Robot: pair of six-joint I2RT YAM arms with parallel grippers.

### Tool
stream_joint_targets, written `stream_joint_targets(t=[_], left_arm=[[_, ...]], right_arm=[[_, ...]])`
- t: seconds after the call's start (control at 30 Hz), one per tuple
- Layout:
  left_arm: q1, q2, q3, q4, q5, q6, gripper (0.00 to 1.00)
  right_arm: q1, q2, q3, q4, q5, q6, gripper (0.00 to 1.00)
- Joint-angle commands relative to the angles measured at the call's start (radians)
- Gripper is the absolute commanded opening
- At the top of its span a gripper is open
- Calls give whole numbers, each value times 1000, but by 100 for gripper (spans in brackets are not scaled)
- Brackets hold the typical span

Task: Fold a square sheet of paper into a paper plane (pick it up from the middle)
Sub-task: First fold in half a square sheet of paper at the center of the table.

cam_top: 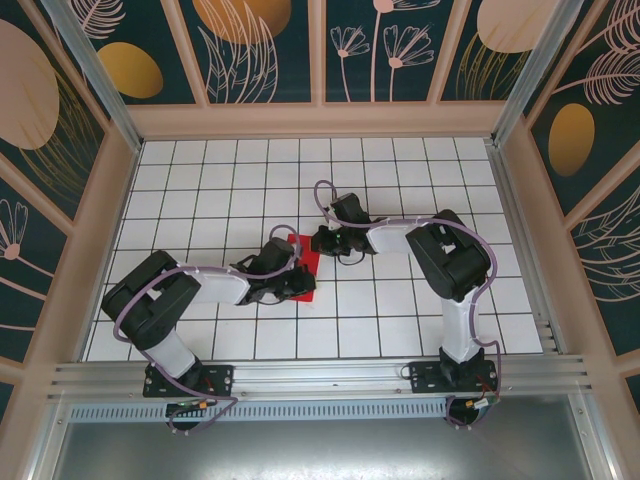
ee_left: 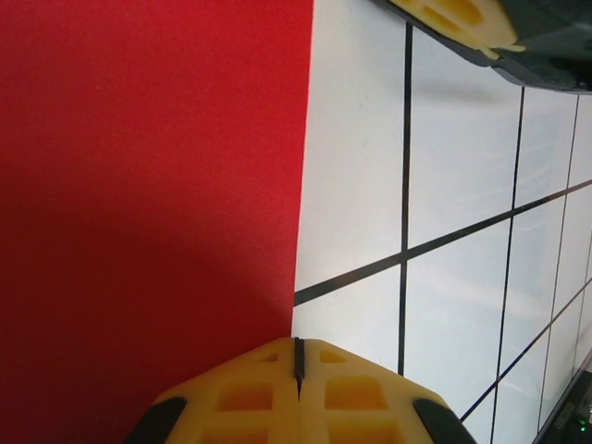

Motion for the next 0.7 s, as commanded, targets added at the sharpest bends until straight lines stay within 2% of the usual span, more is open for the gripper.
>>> stream_joint_targets(t=[0.0, 0.2, 0.4, 0.67], left_arm=[[-10, -18, 66, -77, -43, 55, 6], [-11, 40, 125, -106, -62, 75, 6], [-11, 53, 78, -88, -62, 57, 0], [-32, 41, 25, -62, -33, 32, 0]], right_arm=[[-4, 60, -3, -59, 34, 2, 0], [-3, 62, -12, -52, 32, 10, 0], [-3, 61, -17, -50, 30, 8, 0], [-5, 66, -16, -54, 34, 8, 0]])
